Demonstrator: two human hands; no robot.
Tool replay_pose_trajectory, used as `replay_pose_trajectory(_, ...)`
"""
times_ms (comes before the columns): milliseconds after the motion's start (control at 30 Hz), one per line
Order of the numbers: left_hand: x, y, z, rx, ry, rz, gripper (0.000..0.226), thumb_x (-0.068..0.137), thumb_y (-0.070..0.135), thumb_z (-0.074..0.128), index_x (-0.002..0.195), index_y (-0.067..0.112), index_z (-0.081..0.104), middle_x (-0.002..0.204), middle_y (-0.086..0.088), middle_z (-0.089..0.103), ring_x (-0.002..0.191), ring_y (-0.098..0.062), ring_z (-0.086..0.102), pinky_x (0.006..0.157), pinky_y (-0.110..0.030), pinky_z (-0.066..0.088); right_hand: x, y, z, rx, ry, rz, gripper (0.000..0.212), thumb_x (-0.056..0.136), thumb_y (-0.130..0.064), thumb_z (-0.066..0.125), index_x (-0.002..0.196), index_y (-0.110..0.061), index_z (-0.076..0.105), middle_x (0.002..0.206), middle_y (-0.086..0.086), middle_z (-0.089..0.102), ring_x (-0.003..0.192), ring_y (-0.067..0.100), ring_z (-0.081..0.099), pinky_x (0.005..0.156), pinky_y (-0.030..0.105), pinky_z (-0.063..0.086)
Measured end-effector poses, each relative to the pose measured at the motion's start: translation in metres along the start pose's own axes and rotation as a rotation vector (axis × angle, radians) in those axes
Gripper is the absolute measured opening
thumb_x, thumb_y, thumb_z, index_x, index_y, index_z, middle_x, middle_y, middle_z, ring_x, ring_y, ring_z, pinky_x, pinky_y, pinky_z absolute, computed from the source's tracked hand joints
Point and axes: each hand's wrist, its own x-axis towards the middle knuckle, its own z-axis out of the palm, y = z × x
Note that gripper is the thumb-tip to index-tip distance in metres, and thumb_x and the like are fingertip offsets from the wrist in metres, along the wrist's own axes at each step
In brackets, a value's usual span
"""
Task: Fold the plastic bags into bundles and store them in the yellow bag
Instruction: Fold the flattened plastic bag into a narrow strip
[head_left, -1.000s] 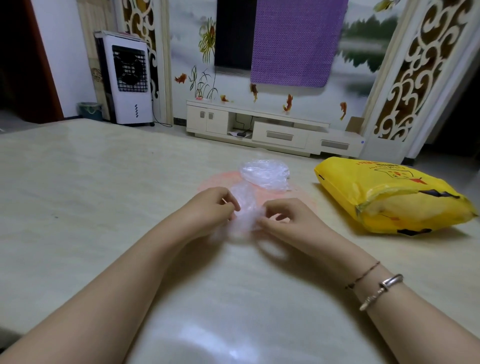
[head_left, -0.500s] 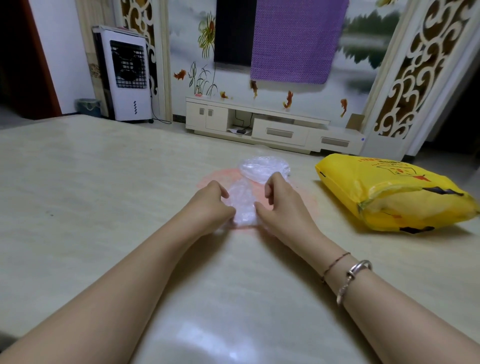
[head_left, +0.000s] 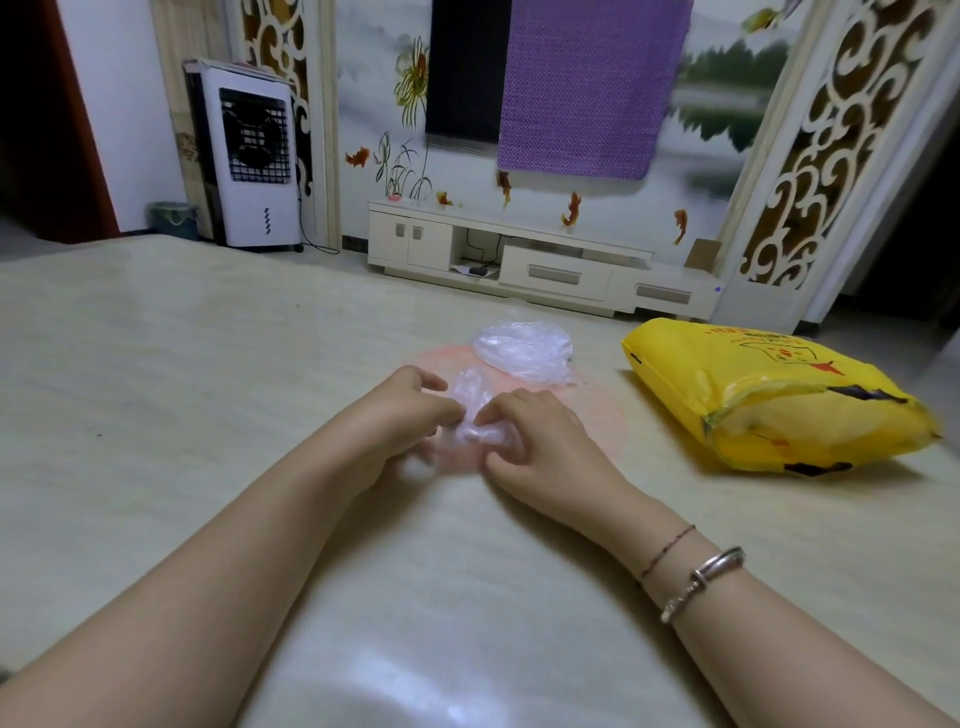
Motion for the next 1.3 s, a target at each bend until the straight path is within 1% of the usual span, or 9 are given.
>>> replay_pose_trajectory(167,-0.010,0.010,-0.004,-0.018,0.074,0.185,0.048,0.083,0.030,0.073,0.121,0.017,0.047,0.103,0.004,0.057,0.074,-0.011,0.055,0.059,-0.028,0.044,0.002,0.001,-0.005,0.050,0.035,0.031,0.015,0.080,-0.012,0.055,0.090,-0.022,0.060,0.088,-0.006,0.057,0.092,0.022,0.047,0.081,0.035,0.038)
replay_pose_trajectory(333,-0.021,0.010,-0.004,0.107,-0.181,0.248,0.059,0.059,0.029,0.091,0.109,0.022,0.059,0.105,0.006,0.066,0.063,0.010,0.055,0.059,-0.009,0.042,-0.005,0.001,-0.014,0.103,-0.006,0.070,0.011,0.078,-0.019,0.054,0.079,-0.026,0.062,0.075,-0.009,0.059,0.090,0.019,0.047,0.078,0.032,0.036)
replay_pose_trajectory(400,-0.021,0.009,-0.002,0.153,-0.222,0.227,0.050,0.057,0.025,0.084,0.102,0.021,0.062,0.101,0.001,0.067,0.068,0.001,0.058,0.058,-0.012,0.043,-0.007,0.001,-0.017,0.151,0.003,0.077,0.010,0.074,-0.025,0.053,0.080,-0.026,0.061,0.073,-0.009,0.060,0.087,0.017,0.049,0.076,0.032,0.038)
replay_pose_trajectory(567,-0.017,0.008,-0.003,0.102,-0.137,0.129,0.012,0.083,0.004,0.069,0.091,0.011,0.065,0.067,-0.004,0.056,0.044,-0.007,0.047,0.042,-0.017,0.030,-0.003,-0.001,-0.017,0.488,0.087,0.216,0.017,0.080,-0.012,0.063,0.089,-0.022,0.053,0.074,0.000,0.063,0.061,0.008,0.050,0.059,0.021,0.041)
replay_pose_trajectory(700,-0.012,0.003,-0.004,0.033,-0.102,0.015,0.008,0.087,0.007,0.062,0.092,0.006,0.068,0.058,-0.007,0.057,0.043,-0.014,0.047,0.046,-0.021,0.033,0.009,0.005,-0.004,0.622,0.147,0.290,0.008,0.086,-0.013,0.066,0.085,-0.015,0.058,0.077,0.004,0.062,0.070,0.013,0.055,0.065,0.027,0.044)
replay_pose_trajectory(900,0.005,-0.004,0.001,-0.026,-0.036,-0.036,0.015,0.090,0.007,0.050,0.096,0.002,0.063,0.056,-0.013,0.065,0.071,-0.030,0.055,0.048,-0.025,0.028,0.022,0.013,0.009,0.502,0.201,0.368,0.016,0.086,-0.022,0.067,0.072,-0.020,0.059,0.067,-0.007,0.059,0.065,0.012,0.055,0.066,0.029,0.046)
replay_pose_trajectory(1100,0.011,-0.001,0.007,0.056,0.010,-0.080,0.014,0.087,0.002,0.046,0.086,0.009,0.058,0.049,-0.011,0.064,0.055,-0.023,0.047,0.046,-0.021,0.026,0.027,0.016,0.012,0.302,0.093,0.401,0.026,0.086,-0.029,0.065,0.108,-0.017,0.064,0.107,0.004,0.059,0.086,0.012,0.054,0.072,0.020,0.035)
replay_pose_trajectory(1200,0.010,-0.003,0.006,0.053,0.031,-0.091,0.014,0.088,0.003,0.047,0.082,0.011,0.058,0.055,-0.015,0.066,0.056,-0.024,0.049,0.048,-0.022,0.028,0.028,0.012,0.010,0.344,0.080,0.380,0.003,0.085,-0.022,0.065,0.084,-0.020,0.065,0.093,0.002,0.063,0.077,0.011,0.056,0.066,0.021,0.038)
replay_pose_trajectory(1300,0.003,-0.004,0.008,0.013,0.075,-0.045,0.003,0.091,0.016,0.055,0.092,0.013,0.056,0.060,-0.006,0.068,0.053,-0.023,0.055,0.047,-0.024,0.031,0.024,0.012,0.001,0.621,0.117,0.400,0.015,0.087,-0.011,0.066,0.075,-0.016,0.058,0.071,-0.001,0.058,0.062,0.009,0.054,0.061,0.020,0.041)
